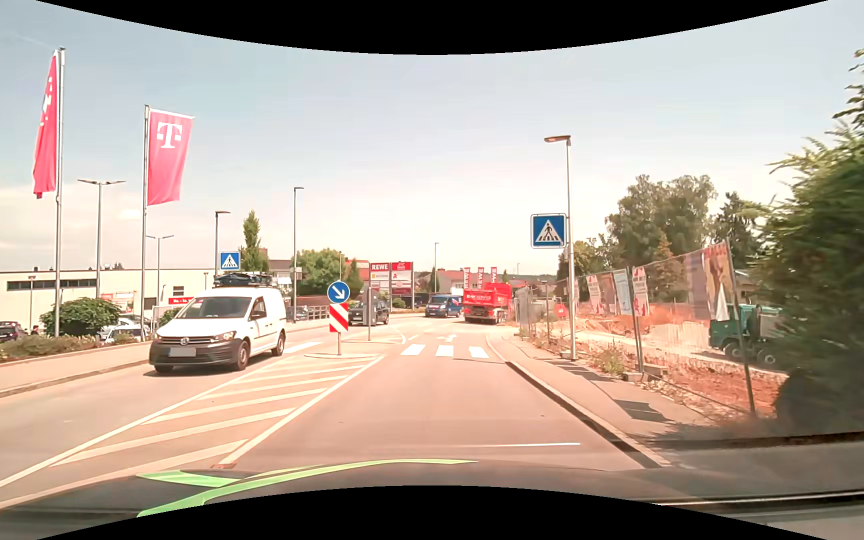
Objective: Follow the waypoints while adhering to traffic rules and regulations
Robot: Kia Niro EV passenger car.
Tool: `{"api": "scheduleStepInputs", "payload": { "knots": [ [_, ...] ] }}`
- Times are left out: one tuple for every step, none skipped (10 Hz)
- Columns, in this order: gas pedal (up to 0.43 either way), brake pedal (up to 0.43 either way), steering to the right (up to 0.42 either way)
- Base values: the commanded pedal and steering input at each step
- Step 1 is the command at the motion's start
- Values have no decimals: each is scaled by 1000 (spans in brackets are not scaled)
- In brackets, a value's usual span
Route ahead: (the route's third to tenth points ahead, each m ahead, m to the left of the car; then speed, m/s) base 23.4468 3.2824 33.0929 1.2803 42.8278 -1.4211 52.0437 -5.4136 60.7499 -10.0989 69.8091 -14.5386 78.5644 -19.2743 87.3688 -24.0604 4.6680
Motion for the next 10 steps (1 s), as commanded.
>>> {"api": "scheduleStepInputs", "payload": {
  "knots": [
    [47, 0, 17],
    [47, 0, 17],
    [47, 0, 16],
    [47, 0, 16],
    [47, 0, 16],
    [47, 0, 17],
    [47, 0, 16],
    [28, 0, 16],
    [28, 0, 16],
    [28, 0, 16]
  ]
}}
